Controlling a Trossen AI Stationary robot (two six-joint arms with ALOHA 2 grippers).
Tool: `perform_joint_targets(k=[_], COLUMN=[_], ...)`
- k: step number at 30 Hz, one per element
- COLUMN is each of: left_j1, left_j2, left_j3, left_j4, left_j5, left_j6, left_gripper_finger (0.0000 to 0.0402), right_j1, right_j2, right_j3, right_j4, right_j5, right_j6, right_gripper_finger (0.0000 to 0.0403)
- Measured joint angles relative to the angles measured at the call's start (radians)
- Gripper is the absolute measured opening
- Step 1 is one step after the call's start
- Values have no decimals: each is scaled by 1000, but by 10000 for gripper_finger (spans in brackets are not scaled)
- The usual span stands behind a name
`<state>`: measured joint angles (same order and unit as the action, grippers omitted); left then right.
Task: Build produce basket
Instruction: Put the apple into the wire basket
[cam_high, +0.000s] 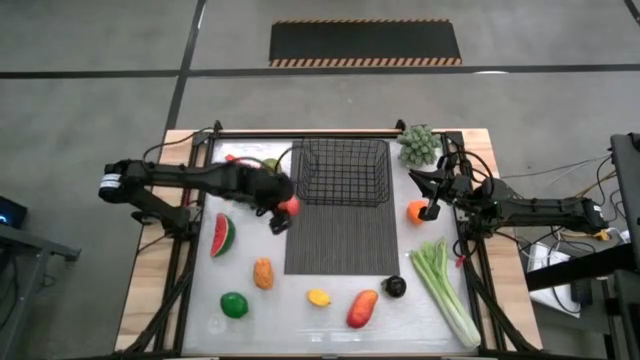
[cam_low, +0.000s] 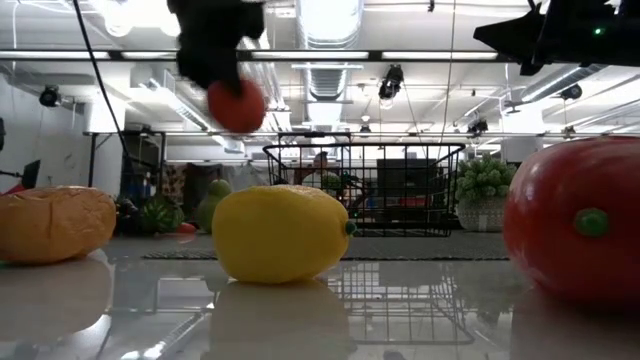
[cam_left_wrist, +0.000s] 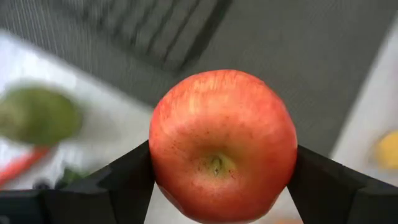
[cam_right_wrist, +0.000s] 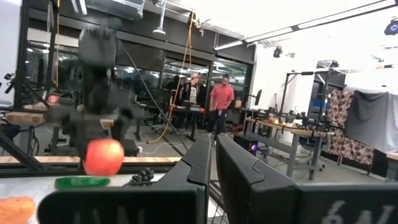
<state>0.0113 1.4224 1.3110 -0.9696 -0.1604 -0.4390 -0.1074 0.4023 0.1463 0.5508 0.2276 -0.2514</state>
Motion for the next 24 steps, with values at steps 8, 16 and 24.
perform_joint_targets(k=[8, 16, 24], left_j1=[13, 104, 231], left_j2=[163, 352, 537], left_j3=[362, 601, 647], left_j4=[-3, 10, 12], left_j5=[-1, 1, 82], left_j6=[103, 205, 235], left_gripper_finger=[285, 285, 284], right_j1=[0, 0, 0], right_j2=[0, -2, -2], right_j3=[0, 0, 0], right_j4=[0, 0, 0], right_j5=[0, 0, 0], right_j6=[-11, -11, -10], right_gripper_finger=[18, 18, 18])
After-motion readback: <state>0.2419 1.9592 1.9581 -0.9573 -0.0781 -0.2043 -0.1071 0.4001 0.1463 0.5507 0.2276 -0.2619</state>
